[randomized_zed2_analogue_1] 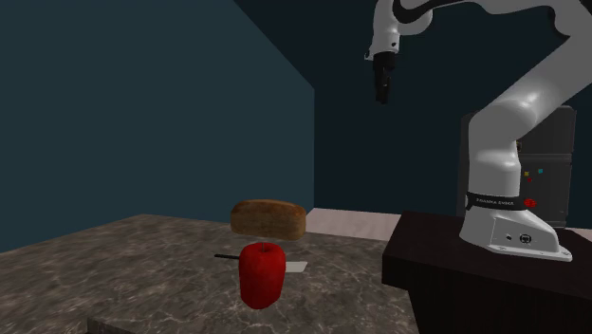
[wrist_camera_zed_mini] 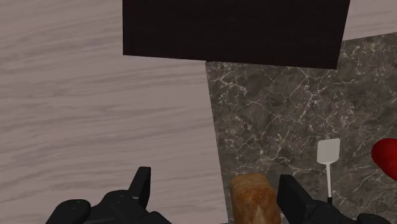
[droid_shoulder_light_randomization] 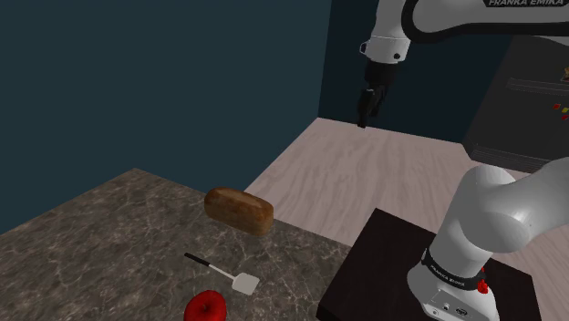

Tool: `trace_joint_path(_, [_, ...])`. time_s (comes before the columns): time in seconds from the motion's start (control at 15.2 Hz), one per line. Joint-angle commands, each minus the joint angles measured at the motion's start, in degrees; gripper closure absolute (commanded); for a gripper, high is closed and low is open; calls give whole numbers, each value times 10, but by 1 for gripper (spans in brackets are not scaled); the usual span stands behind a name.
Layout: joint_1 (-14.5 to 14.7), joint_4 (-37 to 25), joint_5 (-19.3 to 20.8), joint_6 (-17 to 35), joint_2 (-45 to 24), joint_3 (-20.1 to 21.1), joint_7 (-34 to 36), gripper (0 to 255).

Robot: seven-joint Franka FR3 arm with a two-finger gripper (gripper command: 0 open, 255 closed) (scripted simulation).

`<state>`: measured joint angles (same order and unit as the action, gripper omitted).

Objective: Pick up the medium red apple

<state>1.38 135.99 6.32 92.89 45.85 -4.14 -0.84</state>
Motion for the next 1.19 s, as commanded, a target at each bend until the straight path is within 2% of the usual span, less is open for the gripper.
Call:
trace_joint_path(0.0, [0, 0, 0, 0, 0, 0, 0, 0])
trace_joint_path(0.59, [19, 95, -87, 79, 3, 108, 175, 0])
trace_joint_path(1.12, [38, 121, -164, 177, -67, 213, 328, 0])
